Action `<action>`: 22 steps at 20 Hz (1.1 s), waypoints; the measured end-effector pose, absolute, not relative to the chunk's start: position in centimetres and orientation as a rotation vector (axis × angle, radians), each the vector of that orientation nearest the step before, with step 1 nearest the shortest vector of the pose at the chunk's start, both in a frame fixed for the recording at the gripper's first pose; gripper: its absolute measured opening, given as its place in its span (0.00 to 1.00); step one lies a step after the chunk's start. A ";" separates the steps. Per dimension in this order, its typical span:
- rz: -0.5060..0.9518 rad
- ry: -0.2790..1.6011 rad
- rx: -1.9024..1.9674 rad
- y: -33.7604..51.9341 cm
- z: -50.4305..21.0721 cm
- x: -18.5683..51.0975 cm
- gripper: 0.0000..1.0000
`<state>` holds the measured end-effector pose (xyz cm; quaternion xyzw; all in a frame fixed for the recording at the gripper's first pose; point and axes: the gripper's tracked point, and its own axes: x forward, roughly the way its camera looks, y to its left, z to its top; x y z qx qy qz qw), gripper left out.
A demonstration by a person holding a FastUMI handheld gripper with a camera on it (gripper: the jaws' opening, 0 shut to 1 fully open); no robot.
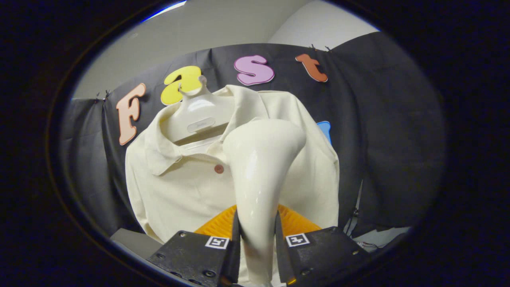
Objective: Iron the clothes twice with a garment steamer, once on the left side and once on the right side.
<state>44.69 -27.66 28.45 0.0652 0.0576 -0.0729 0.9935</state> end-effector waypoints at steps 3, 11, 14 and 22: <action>-0.122 0.109 0.131 -27.6 28.2 45.0 0.37; -0.092 0.101 0.176 -29.2 24.0 45.2 0.38; -0.062 0.106 0.202 -29.6 21.4 44.8 0.38; -0.052 0.125 0.291 -31.8 16.1 44.0 0.38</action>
